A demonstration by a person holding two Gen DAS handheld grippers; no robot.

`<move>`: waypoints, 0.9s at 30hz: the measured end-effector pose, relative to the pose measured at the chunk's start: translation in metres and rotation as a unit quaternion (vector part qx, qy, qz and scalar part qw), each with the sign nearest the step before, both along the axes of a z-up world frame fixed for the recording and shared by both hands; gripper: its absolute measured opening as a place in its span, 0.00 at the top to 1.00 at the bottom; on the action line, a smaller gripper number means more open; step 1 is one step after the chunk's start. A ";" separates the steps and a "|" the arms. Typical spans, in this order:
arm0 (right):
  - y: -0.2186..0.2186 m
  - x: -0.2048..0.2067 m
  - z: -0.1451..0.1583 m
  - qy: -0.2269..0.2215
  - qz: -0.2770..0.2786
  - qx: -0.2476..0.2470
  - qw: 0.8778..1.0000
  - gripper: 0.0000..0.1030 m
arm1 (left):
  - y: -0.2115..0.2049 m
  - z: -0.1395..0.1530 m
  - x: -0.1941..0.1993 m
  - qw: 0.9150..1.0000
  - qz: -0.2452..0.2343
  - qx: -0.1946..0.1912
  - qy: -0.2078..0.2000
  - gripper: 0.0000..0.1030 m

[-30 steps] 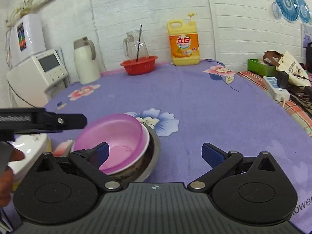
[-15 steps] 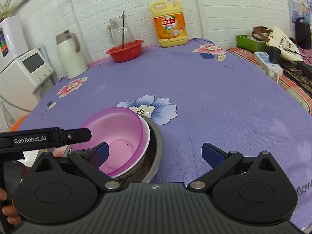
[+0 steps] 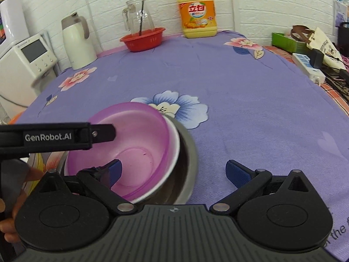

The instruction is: Organize plates and bowls

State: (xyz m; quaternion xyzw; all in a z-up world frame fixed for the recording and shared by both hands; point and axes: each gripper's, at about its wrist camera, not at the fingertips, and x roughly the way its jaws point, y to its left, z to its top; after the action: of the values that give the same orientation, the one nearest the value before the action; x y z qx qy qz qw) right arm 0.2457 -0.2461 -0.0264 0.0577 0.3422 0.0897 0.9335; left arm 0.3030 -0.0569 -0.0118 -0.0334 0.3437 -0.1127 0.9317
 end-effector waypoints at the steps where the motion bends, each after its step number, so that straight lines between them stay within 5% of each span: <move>1: 0.001 0.001 -0.002 0.004 0.001 0.002 1.000 0.00 | -0.001 -0.001 0.000 1.000 -0.004 0.003 -0.001 0.04; 17: 0.002 0.003 -0.004 -0.014 0.004 -0.002 1.000 0.00 | 0.004 -0.010 0.008 0.999 -0.040 -0.007 0.035 0.03; 27: -0.009 -0.008 -0.004 -0.020 -0.019 0.049 0.998 0.00 | -0.003 -0.013 0.003 0.998 -0.043 -0.021 0.039 0.09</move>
State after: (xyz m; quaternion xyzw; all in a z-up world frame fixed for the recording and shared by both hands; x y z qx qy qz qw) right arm 0.2372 -0.2551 -0.0302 0.1079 0.3172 0.0893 0.9380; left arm 0.3061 -0.0601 -0.0246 -0.0422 0.3786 -0.1585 0.9109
